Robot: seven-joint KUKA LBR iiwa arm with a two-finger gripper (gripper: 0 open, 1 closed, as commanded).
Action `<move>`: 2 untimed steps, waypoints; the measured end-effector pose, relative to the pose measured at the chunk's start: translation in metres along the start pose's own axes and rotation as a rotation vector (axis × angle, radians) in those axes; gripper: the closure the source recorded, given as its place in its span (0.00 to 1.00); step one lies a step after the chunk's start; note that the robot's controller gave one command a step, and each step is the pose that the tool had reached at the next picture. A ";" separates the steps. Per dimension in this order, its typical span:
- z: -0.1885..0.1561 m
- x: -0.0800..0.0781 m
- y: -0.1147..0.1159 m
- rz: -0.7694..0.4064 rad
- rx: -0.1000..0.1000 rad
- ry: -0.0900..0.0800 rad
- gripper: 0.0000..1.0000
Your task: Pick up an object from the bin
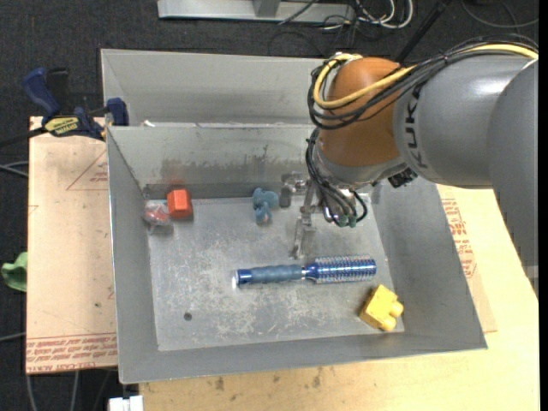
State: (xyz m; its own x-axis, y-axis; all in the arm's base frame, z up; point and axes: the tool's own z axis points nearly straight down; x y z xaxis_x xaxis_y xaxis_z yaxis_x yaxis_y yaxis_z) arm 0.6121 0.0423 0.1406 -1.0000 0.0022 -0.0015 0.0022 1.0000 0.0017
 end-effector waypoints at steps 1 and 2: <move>0.074 0.082 -0.038 -0.099 0.002 0.012 0.00; 0.070 0.078 -0.036 -0.101 0.001 0.000 1.00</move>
Offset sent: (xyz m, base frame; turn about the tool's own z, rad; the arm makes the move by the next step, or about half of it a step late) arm -0.0783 -0.0357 -0.0706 -0.1034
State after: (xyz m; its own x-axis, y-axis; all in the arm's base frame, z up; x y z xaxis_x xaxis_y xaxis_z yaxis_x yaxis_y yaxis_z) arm 0.5344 0.0069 0.0703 -0.9951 -0.0985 -0.0018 -0.0985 0.9951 0.0010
